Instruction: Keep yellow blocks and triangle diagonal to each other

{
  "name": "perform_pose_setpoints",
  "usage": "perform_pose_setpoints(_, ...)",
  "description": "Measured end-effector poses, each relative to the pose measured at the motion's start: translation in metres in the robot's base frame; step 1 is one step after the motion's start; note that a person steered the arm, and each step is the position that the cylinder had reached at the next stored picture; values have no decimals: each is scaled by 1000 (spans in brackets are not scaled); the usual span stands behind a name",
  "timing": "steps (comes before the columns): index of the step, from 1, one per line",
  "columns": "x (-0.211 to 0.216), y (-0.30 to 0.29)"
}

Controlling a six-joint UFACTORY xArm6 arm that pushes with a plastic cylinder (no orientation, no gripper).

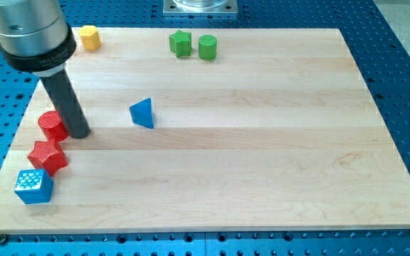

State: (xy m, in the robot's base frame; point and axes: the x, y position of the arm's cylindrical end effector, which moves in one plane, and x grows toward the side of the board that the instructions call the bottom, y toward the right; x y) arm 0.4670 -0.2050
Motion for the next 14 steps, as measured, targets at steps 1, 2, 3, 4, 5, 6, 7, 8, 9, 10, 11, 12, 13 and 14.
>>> perform_pose_setpoints(1,0,-7)
perform_pose_setpoints(2,0,-7)
perform_pose_setpoints(3,0,-7)
perform_pose_setpoints(4,2,-7)
perform_pose_setpoints(5,9,-7)
perform_pose_setpoints(6,-25,-8)
perform_pose_setpoints(7,-61,-8)
perform_pose_setpoints(8,-21,-18)
perform_pose_setpoints(9,-59,-27)
perform_pose_setpoints(10,-136,-23)
perform_pose_setpoints(11,-118,-24)
perform_pose_setpoints(12,-97,-43)
perform_pose_setpoints(13,-143,-47)
perform_pose_setpoints(14,-147,-53)
